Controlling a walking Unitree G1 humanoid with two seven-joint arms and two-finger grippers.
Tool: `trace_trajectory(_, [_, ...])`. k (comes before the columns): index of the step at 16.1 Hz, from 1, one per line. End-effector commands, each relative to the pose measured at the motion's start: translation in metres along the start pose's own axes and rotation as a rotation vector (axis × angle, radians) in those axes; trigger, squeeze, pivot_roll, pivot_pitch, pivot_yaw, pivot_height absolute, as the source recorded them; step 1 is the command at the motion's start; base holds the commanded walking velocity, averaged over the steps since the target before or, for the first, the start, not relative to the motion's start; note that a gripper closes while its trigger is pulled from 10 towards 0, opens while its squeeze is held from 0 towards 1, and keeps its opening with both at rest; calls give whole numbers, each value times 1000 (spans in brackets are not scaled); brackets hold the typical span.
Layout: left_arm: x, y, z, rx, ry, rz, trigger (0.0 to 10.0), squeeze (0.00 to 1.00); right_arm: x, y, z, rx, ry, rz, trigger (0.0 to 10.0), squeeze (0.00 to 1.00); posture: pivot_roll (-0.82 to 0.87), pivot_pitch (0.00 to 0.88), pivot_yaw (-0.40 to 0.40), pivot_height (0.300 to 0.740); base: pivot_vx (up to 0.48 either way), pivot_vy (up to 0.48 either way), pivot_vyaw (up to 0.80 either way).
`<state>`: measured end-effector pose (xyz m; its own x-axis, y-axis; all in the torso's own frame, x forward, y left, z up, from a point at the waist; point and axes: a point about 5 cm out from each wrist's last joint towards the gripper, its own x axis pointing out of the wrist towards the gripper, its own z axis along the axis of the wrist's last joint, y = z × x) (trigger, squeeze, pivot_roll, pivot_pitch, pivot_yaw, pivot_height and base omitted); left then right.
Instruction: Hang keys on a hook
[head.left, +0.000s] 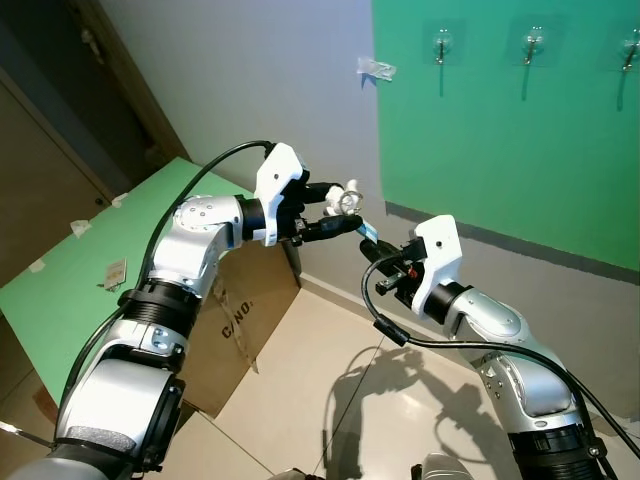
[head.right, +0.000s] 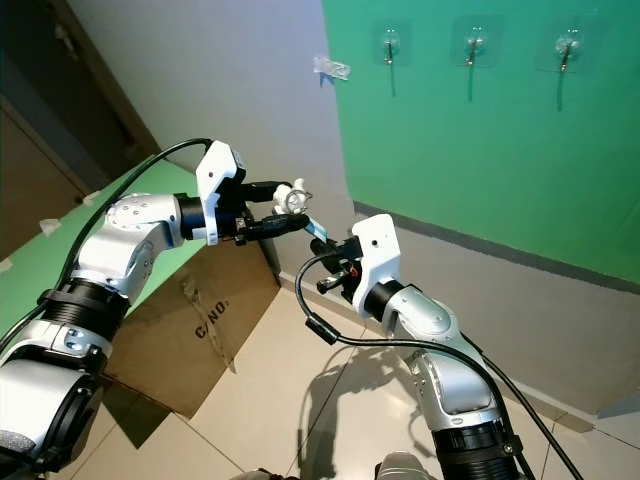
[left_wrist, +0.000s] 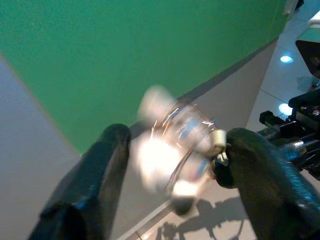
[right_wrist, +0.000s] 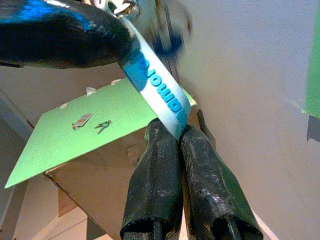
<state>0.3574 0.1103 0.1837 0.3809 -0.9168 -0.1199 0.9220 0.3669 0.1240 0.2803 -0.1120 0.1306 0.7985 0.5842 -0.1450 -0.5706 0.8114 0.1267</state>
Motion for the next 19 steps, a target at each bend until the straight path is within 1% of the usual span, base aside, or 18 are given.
trace_trajectory(1, [-8,6,1,11,11,34,10000,1000,2,3,-1,4,3,20,0,0,-315,49,205,740,0,0,0])
trace_trajectory(2, [-11,6,-5,15,36,37,10000,1000,2,2,-1,4,1,12,0,0,-315,48,206,740,0,0,0])
trace_trajectory(4, [-15,6,-9,12,48,47,10000,1000,1,0,-2,2,2,4,0,0,-315,42,204,740,0,0,0])
trace_trajectory(6, [-27,7,-22,19,117,82,10000,1000,-1,-4,-4,-35,18,-10,0,0,-316,30,203,740,0,0,0])
trace_trajectory(7, [-30,6,-26,10,125,91,10000,1000,-1,-6,-3,-87,27,-9,0,0,-315,28,202,740,0,0,0])
trace_trajectory(8, [-34,5,-32,-6,131,110,10000,1000,-2,-11,-1,-161,37,-9,0,0,-313,29,200,740,0,0,0])
trace_trajectory(9, [-34,-1,-41,-27,136,123,10000,1000,-3,-19,6,-260,44,-12,0,0,-310,30,198,740,0,0,0])
trace_trajectory(10, [-33,-6,-49,-49,138,148,10000,1000,-3,-26,11,-334,49,-18,0,0,-310,32,195,740,0,0,0])
trace_trajectory(11, [-30,-11,-54,-69,128,169,10000,1000,-4,-33,15,-375,50,-36,0,0,-307,31,192,740,0,0,0])
trace_trajectory(12, [-25,-16,-57,-123,55,255,10000,0,-4,-43,22,-410,40,-70,0,0,-301,31,182,740,0,0,0])
trace_trajectory(13, [-24,-17,-57,-134,30,286,10000,0,-4,-45,24,-418,35,-78,0,0,-301,31,182,740,0,0,0])
trace_trajectory(15, [-20,-18,-58,-225,-74,430,10000,0,-1,-50,34,-423,2,-115,0,0,-294,28,174,740,0,0,0])
trace_trajectory(16, [-18,-23,-62,-266,-98,478,10000,0,2,-54,40,-426,-21,-143,0,0,-290,27,169,740,0,0,0])
trace_trajectory(17, [-16,-28,-66,-268,-92,494,10000,0,4,-56,45,-428,-37,-160,0,0,-284,25,162,740,0,0,0])
trace_trajectory(18, [-11,-41,-76,-266,-48,499,10000,0,9,-63,61,-398,-97,-240,0,0,-284,22,158,740,0,0,0])
trace_trajectory(19, [-9,-45,-78,-293,-54,506,10000,0,9,-65,69,-390,-127,-263,0,0,-283,26,159,740,0,0,0])
